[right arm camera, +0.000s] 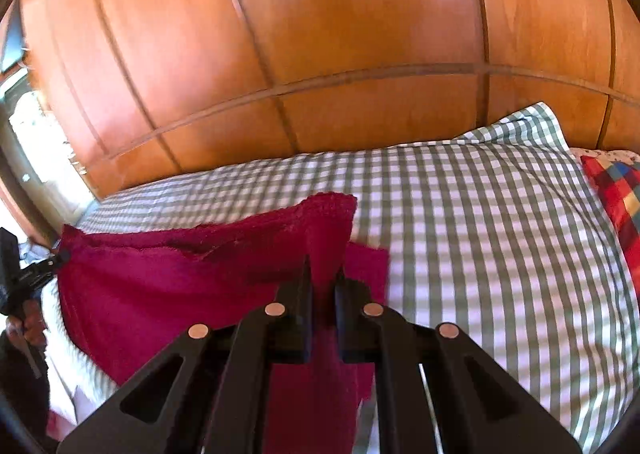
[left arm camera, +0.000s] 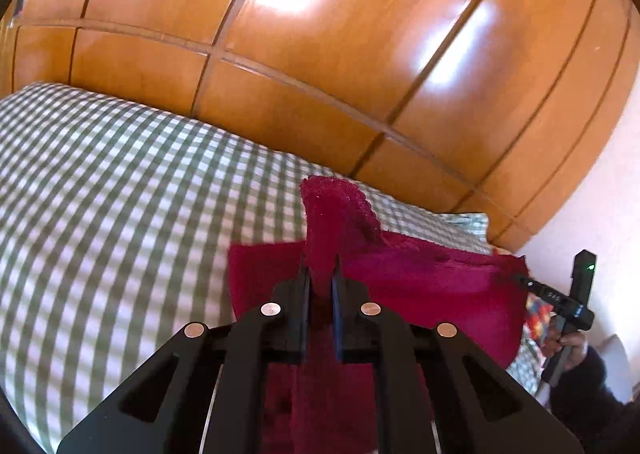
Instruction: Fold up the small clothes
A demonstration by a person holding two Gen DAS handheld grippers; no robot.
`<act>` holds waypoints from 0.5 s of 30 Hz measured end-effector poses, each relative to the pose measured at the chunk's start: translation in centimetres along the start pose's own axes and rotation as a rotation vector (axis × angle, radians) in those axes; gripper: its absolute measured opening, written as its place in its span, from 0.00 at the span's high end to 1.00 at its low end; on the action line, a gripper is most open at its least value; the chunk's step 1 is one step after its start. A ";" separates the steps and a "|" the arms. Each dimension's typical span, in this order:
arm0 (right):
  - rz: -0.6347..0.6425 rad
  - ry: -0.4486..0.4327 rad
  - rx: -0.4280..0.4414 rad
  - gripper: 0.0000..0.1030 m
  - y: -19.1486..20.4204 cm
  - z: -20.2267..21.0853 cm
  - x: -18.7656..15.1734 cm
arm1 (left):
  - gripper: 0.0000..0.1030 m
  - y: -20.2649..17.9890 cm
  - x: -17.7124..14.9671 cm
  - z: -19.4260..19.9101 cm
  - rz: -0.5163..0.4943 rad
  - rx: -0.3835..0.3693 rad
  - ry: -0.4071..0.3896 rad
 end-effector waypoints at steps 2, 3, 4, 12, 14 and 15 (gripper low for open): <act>-0.011 0.028 -0.024 0.93 -0.6 -2.6 0.4 | 0.93 0.6 0.8 -2.9 -0.009 0.035 0.036; -0.020 0.049 -0.041 0.93 -0.9 -4.2 0.4 | 0.93 0.9 0.9 -3.9 -0.009 0.047 0.051; -0.029 0.068 -0.049 0.93 -1.2 -5.4 0.3 | 0.93 1.3 0.9 -5.0 -0.007 0.056 0.068; -0.075 0.150 -0.075 0.76 -2.9 -10.6 -2.5 | 0.90 5.8 -1.3 -11.0 0.095 0.150 0.202; -0.104 0.123 -0.052 0.49 -3.1 -9.3 -2.7 | 0.88 6.4 -1.4 -9.7 0.119 0.153 0.172; -0.106 0.100 -0.050 0.40 -3.1 -8.1 -3.0 | 0.88 6.6 -1.5 -8.3 0.127 0.143 0.151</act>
Point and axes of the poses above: each gripper's, at about its wrist camera, not at the fingertips, and z roughly against the way its jaws point, y to its left, x to its top, the point moved 4 cm from there along -z, roughly the way its jaws point, and after that the axes turned 5 degrees about -y, right-handed, at the moved point
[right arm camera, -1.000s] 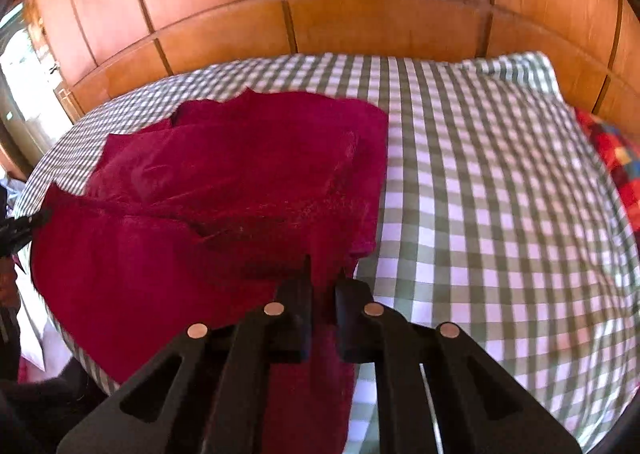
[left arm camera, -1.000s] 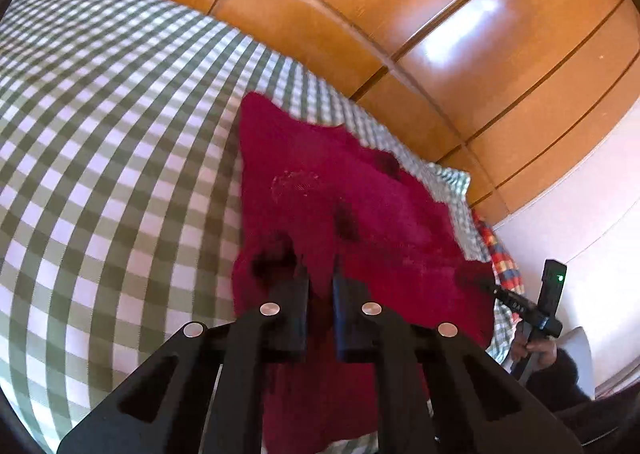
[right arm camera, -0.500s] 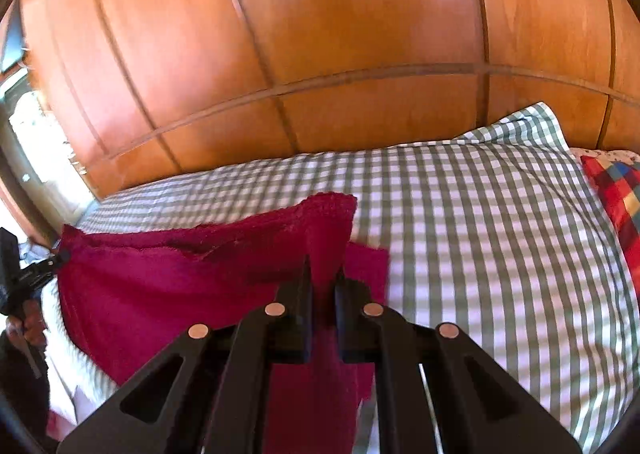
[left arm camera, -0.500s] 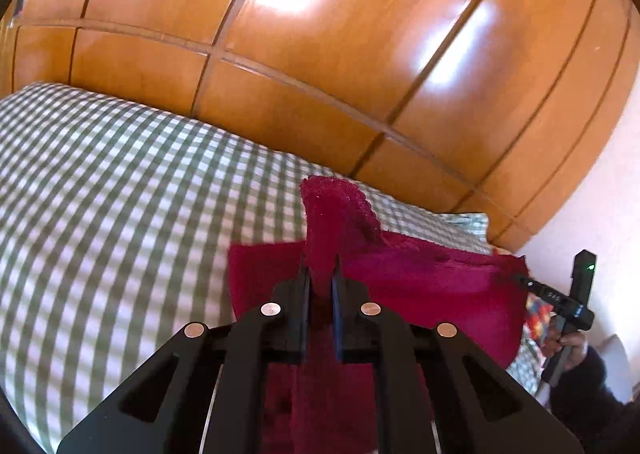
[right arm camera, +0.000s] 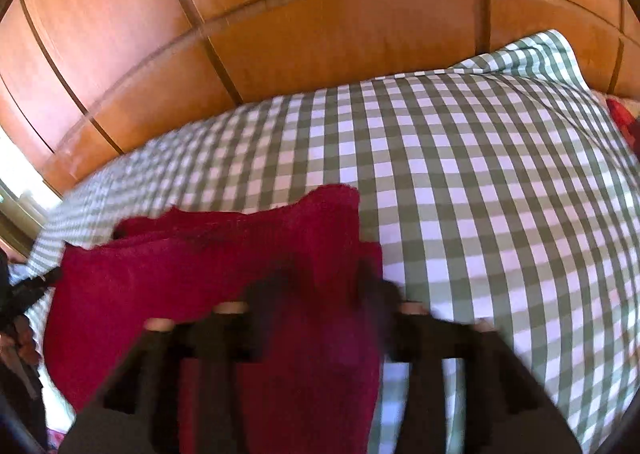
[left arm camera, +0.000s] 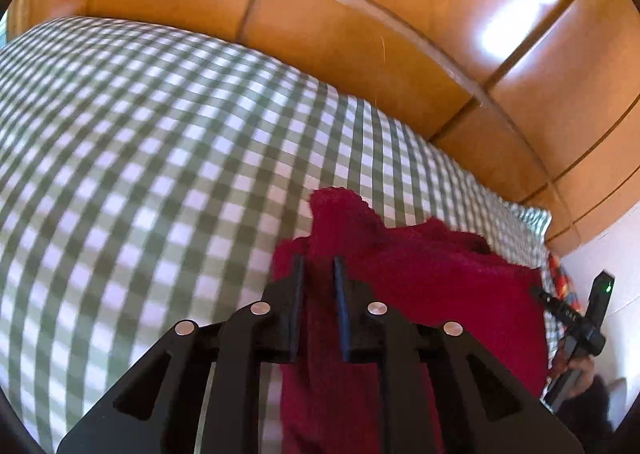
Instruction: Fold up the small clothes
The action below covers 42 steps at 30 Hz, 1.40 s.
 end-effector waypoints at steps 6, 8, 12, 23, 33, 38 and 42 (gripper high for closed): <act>0.029 -0.014 0.080 0.34 0.5 5.5 -4.9 | 0.88 -0.4 -6.0 8.8 -0.185 0.004 -0.070; 0.025 -0.011 0.091 0.34 0.3 6.9 -6.6 | 0.88 -0.6 -8.9 10.5 -0.247 0.022 -0.064; 0.015 0.022 0.102 0.34 -0.3 8.9 -9.8 | 0.88 -1.2 -14.0 11.3 -0.295 0.030 -0.033; -0.008 0.084 0.091 0.57 -0.4 7.8 -13.2 | 0.79 -0.2 -14.8 7.4 -0.289 -0.007 -0.004; 0.020 0.092 0.083 0.86 0.0 7.8 -12.6 | 0.94 -0.7 -14.5 8.4 -0.289 -0.098 0.013; 0.041 0.033 0.110 0.90 0.3 10.8 -10.7 | 0.95 -1.5 -12.8 12.8 -0.307 -0.174 -0.057; 0.014 0.037 0.095 0.91 -1.3 10.8 -10.4 | 0.95 -1.5 -13.8 14.2 -0.369 -0.185 -0.038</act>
Point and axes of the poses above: each gripper's, at about its wrist camera, not at the fingertips, and z roughly against the way its jaws point, y to its left, x to its top, the point moved 4 cm from there along -z, roughly the way its jaws point, and after that the axes turned 5 degrees about -y, right-handed, at the moved point
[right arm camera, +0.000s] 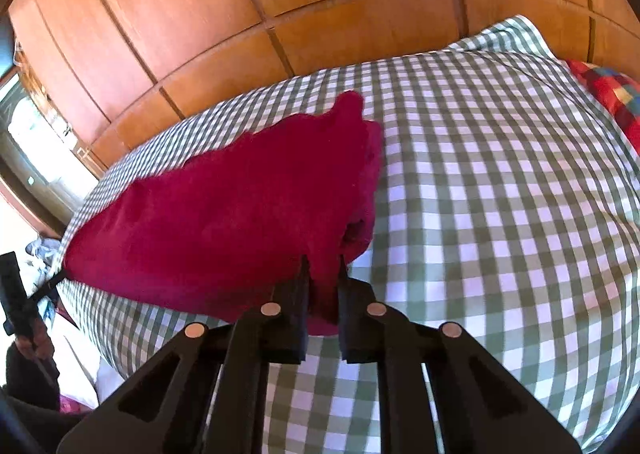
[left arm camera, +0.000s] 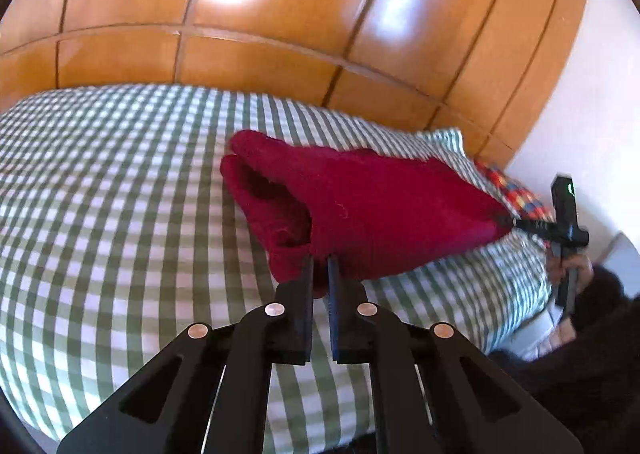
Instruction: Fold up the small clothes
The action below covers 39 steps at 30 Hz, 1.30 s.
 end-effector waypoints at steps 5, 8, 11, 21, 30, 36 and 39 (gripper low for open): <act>-0.018 0.069 -0.054 0.91 -1.4 -2.9 -2.6 | 0.95 2.9 -5.3 -3.5 0.121 0.024 0.139; -0.020 0.064 -0.044 0.91 -1.4 -2.2 -2.3 | 1.00 3.7 -5.8 -2.1 0.199 0.037 0.094; -0.045 0.048 0.016 0.74 -1.6 -0.9 -1.8 | 1.00 5.1 -6.0 -0.2 0.269 0.073 0.083; -0.059 -0.001 0.036 0.52 -3.3 3.1 -2.7 | 1.00 0.1 -0.6 0.5 0.218 -0.006 -0.060; -0.035 0.058 0.126 0.47 -1.8 0.9 -3.4 | 1.00 -2.8 0.6 -7.3 0.126 0.029 0.074; 0.092 0.091 0.038 0.69 -1.8 0.7 -4.6 | 1.00 -1.4 -0.7 -8.4 0.168 0.049 0.121; 0.105 0.104 0.048 0.83 -1.5 -0.1 -4.5 | 1.00 -1.4 -0.8 -8.6 0.162 0.056 0.131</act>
Point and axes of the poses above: each gripper's, at about its wrist camera, not at the fingertips, and z roughly against the way its jaws point, y to its left, x to its top, the point moved 4 cm from there along -z, roughly the way its jaws point, and after that the axes turned 5 degrees about -y, right-handed, at the moved point
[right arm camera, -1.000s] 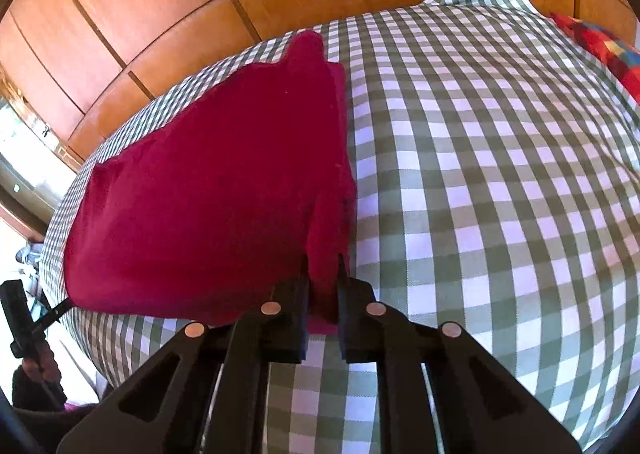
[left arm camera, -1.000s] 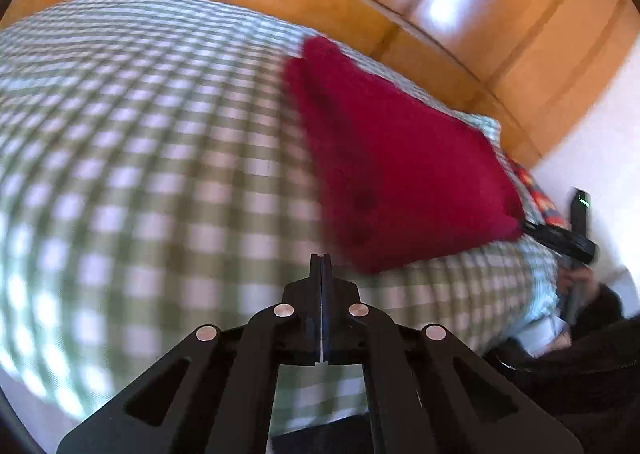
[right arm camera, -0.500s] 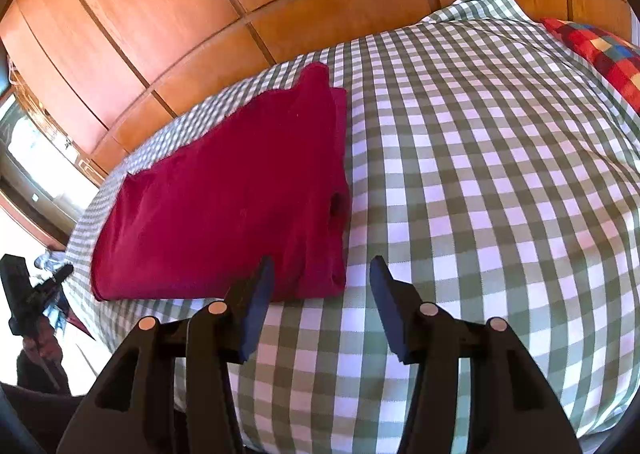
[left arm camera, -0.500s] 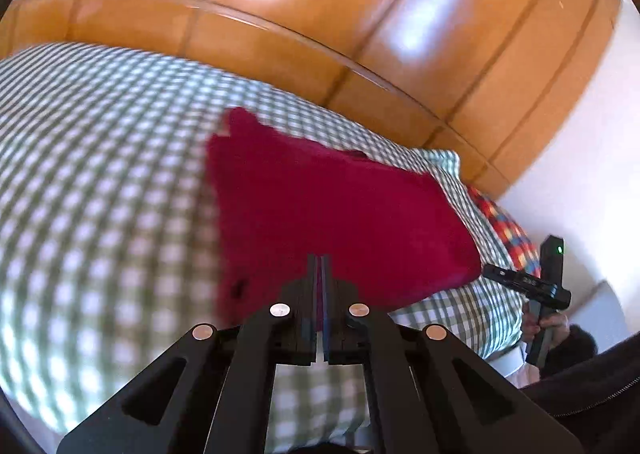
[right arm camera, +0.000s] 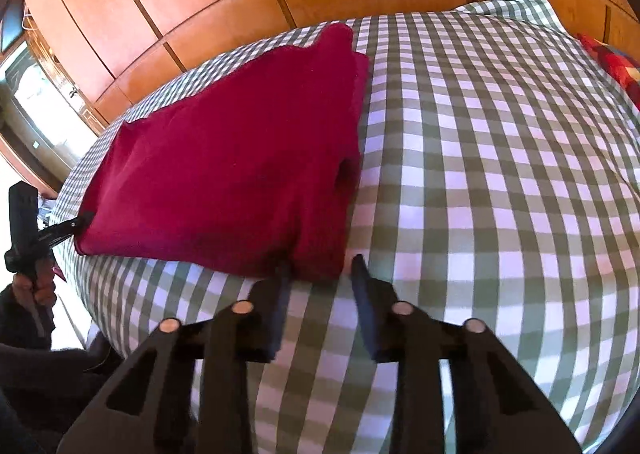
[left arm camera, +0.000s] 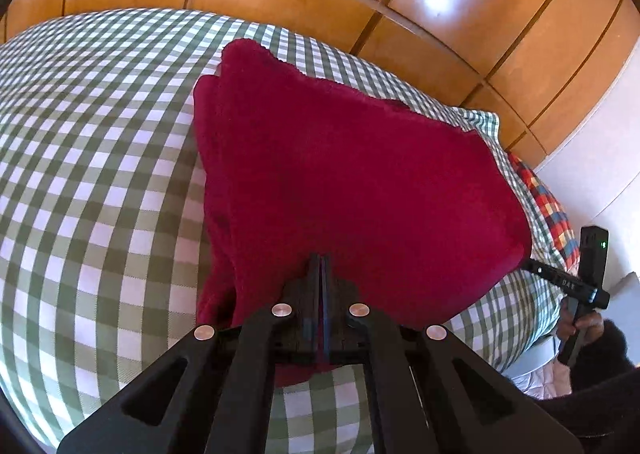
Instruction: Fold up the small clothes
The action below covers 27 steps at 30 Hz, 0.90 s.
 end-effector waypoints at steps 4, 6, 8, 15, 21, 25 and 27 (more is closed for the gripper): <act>0.076 -0.007 0.046 0.90 1.4 2.3 1.0 | 1.00 0.0 0.4 -0.6 -0.037 0.046 0.017; 0.107 -0.008 0.039 0.90 1.5 3.6 0.8 | 1.00 0.1 0.2 -0.7 -0.049 0.057 0.028; 0.110 0.034 0.000 0.91 0.6 2.8 -0.1 | 1.00 0.5 0.1 -0.9 -0.048 0.049 0.037; 0.009 0.081 0.022 0.90 -0.9 1.7 -2.3 | 1.00 0.3 -0.2 -0.5 -0.053 0.058 0.044; -0.049 -0.027 0.003 0.39 -1.8 4.7 1.9 | 1.00 -0.8 0.3 1.5 -0.058 0.050 -0.007; -0.128 -0.094 -0.055 0.39 -1.9 2.7 6.9 | 1.00 -0.8 1.2 2.5 -0.047 0.049 -0.047; -0.151 -0.097 -0.112 0.40 -2.4 0.7 9.2 | 1.00 -0.4 1.7 2.8 -0.038 0.065 -0.067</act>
Point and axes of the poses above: each gripper's, at about its wrist camera, not at the fingertips, and z roughly against the way its jaws point, y to its left, x to its top, the point moved 4 cm from there along -z, roughly the way its jaws point, and after that the axes turned 5 degrees about -y, right-handed, at the moved point
